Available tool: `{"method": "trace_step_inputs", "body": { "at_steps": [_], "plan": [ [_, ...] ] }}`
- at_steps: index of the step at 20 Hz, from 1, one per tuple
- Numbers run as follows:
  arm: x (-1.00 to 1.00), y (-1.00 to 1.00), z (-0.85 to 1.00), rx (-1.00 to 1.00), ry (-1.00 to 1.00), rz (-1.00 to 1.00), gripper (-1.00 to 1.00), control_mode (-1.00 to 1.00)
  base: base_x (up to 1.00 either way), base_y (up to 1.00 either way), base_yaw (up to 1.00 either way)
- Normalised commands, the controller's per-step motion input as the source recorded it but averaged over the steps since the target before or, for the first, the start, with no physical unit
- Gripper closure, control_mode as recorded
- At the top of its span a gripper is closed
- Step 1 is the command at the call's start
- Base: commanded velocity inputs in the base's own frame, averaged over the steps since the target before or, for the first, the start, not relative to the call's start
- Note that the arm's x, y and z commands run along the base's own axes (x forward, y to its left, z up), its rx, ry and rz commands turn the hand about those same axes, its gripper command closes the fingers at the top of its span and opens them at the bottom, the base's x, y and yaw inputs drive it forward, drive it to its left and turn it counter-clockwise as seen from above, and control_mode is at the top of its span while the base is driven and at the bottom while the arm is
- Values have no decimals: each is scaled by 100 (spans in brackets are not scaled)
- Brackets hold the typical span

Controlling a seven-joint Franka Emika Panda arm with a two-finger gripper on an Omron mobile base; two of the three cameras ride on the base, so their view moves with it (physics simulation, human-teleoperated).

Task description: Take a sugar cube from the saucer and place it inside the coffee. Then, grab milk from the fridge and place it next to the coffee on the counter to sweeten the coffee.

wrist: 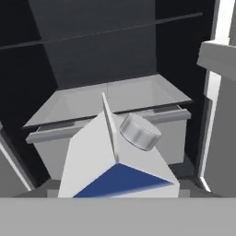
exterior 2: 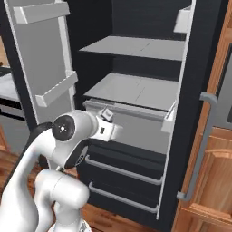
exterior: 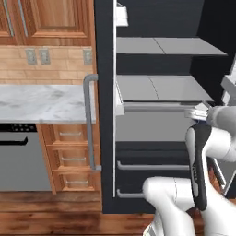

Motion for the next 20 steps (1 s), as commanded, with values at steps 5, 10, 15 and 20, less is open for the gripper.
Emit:
{"method": "trace_step_inputs", "body": {
  "at_steps": [5, 10, 15, 20],
  "plan": [
    [0, 0, 0, 0, 0, 0, 100, 100, -100, 88, 53],
    [0, 0, 0, 0, 0, 0, 100, 100, -56, 100, 72],
    [0, 0, 0, 0, 0, 0, 100, 100, 62, 100, 47],
    [0, 0, 0, 0, 0, 0, 100, 100, 100, 51, 20]
  ]
}}
